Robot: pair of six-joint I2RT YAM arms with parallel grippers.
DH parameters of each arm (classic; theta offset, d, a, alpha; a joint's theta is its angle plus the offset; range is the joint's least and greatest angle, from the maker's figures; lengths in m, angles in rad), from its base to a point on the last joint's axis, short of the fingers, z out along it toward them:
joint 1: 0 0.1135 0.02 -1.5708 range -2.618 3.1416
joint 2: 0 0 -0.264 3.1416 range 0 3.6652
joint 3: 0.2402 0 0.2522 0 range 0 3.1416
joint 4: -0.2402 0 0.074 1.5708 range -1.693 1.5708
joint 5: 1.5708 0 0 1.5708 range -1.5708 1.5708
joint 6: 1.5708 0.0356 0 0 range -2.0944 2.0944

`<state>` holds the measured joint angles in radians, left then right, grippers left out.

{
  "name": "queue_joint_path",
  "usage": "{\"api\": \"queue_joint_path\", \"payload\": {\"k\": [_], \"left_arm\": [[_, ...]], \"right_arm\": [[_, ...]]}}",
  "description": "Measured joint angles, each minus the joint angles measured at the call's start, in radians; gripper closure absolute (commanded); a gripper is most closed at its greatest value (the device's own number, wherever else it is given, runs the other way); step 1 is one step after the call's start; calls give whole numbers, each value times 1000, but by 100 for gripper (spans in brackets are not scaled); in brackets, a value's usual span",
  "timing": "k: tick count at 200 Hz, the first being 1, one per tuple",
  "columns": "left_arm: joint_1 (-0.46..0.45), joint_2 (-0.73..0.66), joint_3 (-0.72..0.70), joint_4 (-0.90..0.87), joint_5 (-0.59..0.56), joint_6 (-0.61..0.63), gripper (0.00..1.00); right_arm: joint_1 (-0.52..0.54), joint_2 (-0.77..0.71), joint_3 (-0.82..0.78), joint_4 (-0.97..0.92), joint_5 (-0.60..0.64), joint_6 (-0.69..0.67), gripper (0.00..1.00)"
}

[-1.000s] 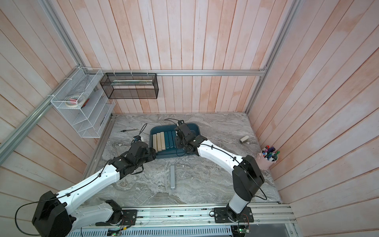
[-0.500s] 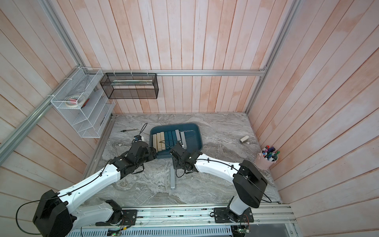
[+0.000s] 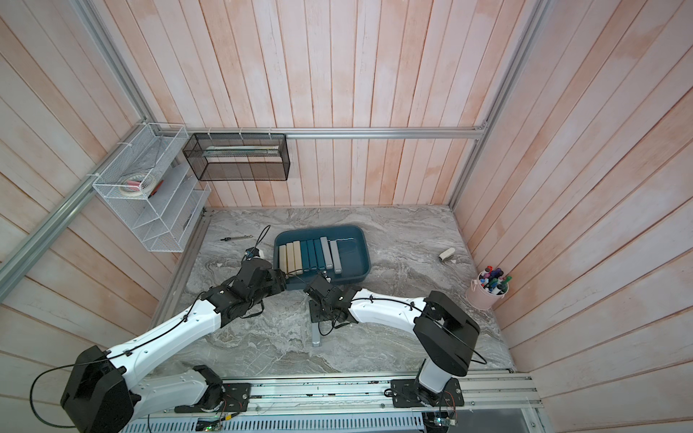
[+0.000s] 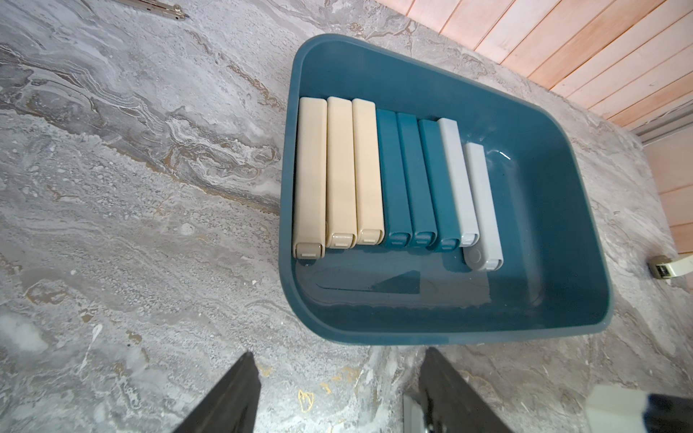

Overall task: Put the pruning pliers into the storage box
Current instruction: Pick up the pruning pliers from the center of the board.

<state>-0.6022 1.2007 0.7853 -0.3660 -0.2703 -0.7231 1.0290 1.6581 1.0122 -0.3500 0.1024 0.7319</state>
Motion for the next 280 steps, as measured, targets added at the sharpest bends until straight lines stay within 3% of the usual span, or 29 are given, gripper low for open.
{"api": "queue_joint_path", "payload": {"k": [74, 169, 226, 280], "left_arm": [[0, -7, -13, -1, -1, -7, 29], [0, -15, -19, -2, -3, -14, 29], [0, -15, -19, -3, -3, -14, 29], [0, -17, -19, -16, -3, -14, 29]], "right_arm": [[16, 105, 20, 18, -29, -2, 45], [17, 111, 26, 13, -49, -8, 72], [17, 76, 43, -51, -69, -53, 76], [-8, -13, 188, -190, -79, -135, 76]]}}
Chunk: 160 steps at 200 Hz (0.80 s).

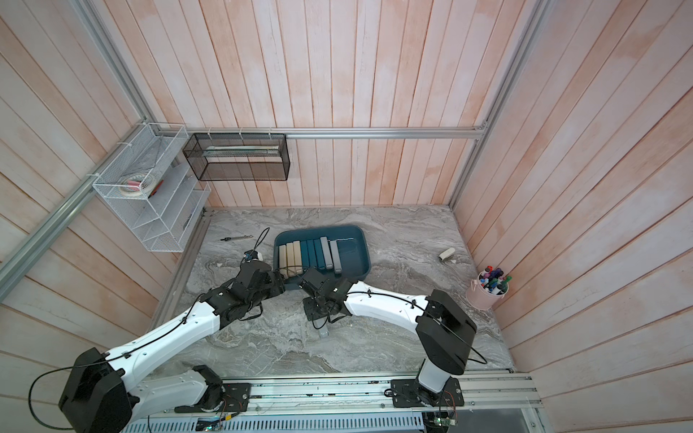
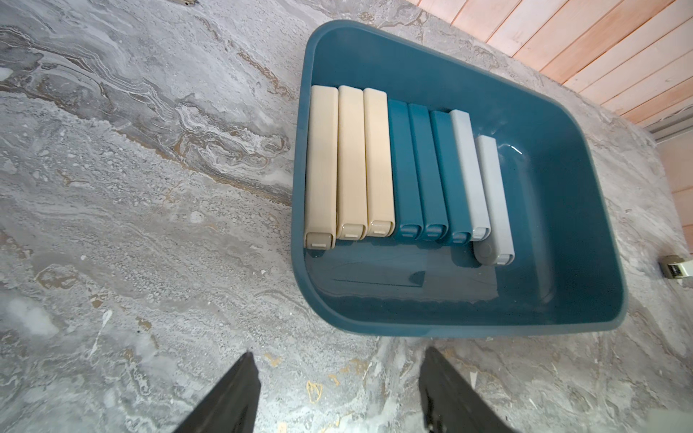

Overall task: Put the pruning pliers into the storage box
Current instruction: Pick up the pruning pliers from the center of the board, then place the pruning pliers in the storage box.

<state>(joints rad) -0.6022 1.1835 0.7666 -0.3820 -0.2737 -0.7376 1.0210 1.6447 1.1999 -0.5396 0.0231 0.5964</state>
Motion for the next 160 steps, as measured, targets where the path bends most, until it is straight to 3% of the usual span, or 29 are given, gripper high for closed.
{"api": "queue_joint_path", "payload": {"k": [77, 109, 160], "left_arm": [[0, -21, 26, -47, -15, 1, 29], [0, -15, 44, -48, -14, 1, 29], [0, -3, 49, -48, -14, 0, 29]], "right_arm": [[-237, -23, 204, -55, 72, -185, 75], [-356, 64, 359, 2, 97, -276, 75], [-468, 227, 449, 76, 134, -358, 76]]}}
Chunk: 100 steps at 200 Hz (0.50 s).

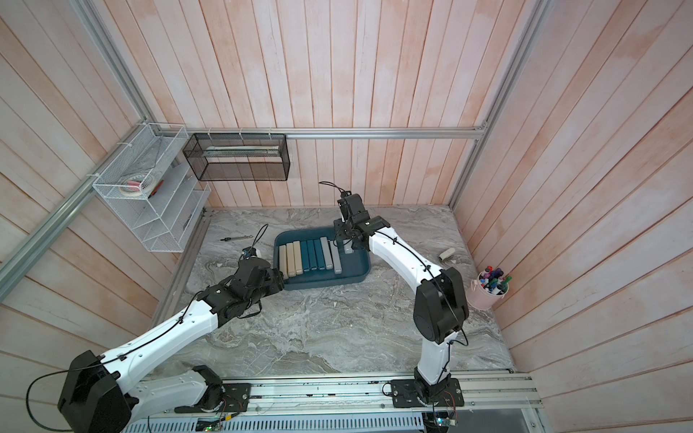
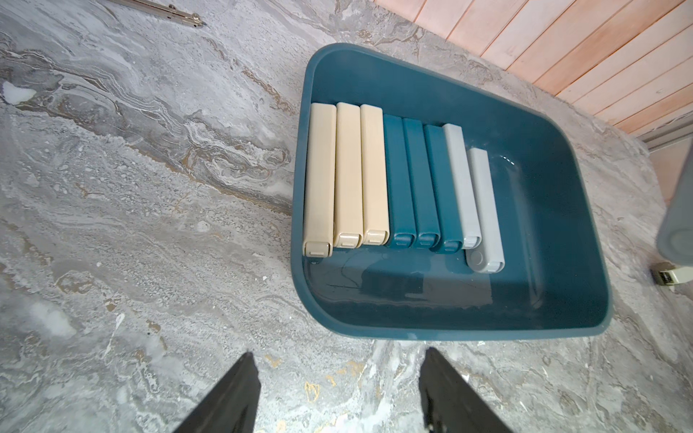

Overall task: Put the pruning pliers into the storage box
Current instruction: Place the pruning pliers in the storage box.

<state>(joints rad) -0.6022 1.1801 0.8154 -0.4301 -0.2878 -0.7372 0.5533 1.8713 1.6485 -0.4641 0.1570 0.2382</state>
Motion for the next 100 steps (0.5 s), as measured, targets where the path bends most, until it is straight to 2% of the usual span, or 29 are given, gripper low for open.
{"api": "queue_joint_path", "payload": {"k": [38, 100], "left_arm": [[0, 11, 0, 0, 0, 0, 29], [0, 11, 0, 0, 0, -1, 29]], "right_arm": [[-12, 86, -3, 16, 0, -16, 76], [-32, 129, -63, 98, -9, -23, 76]]}}
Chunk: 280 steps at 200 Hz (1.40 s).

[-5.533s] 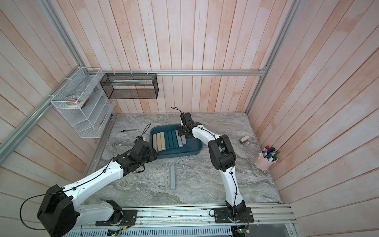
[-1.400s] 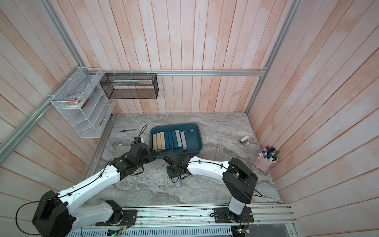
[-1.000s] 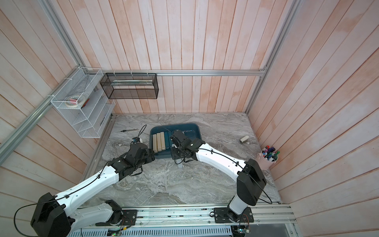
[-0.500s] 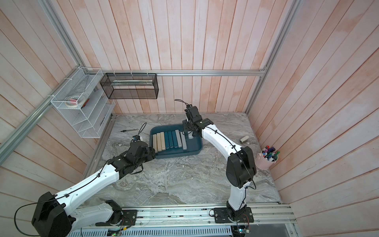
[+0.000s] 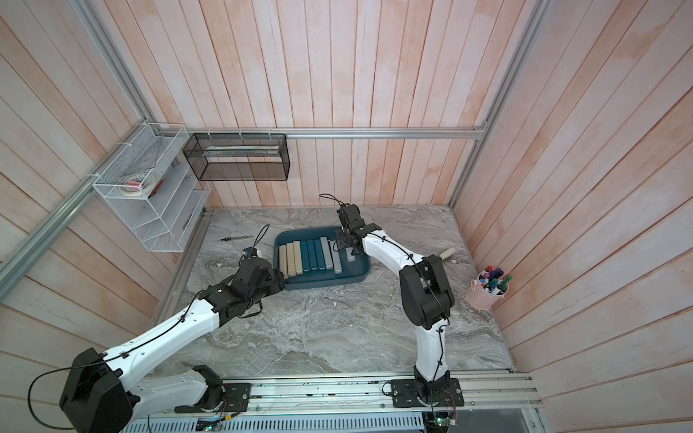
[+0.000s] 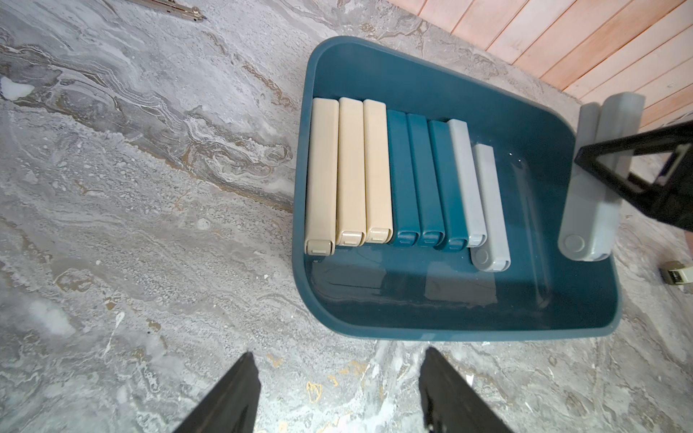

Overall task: Put the pruning pliers into the storage box
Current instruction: Place the pruning pliers in the storage box.

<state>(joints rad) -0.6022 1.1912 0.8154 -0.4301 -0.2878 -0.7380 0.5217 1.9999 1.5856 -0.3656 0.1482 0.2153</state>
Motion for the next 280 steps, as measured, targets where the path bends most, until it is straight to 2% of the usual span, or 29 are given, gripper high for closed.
{"api": "queue_joint_path", "payload": {"k": [69, 179, 280], "left_arm": [[0, 4, 0, -4, 0, 0, 29], [2, 23, 0, -5, 0, 1, 29], [6, 24, 0, -4, 0, 1, 29]], "right_arm": [[-28, 94, 4, 34, -24, 0, 76], [-29, 218, 113, 37, -63, 2, 76], [-29, 261, 175, 34, -150, 51, 74]]}}
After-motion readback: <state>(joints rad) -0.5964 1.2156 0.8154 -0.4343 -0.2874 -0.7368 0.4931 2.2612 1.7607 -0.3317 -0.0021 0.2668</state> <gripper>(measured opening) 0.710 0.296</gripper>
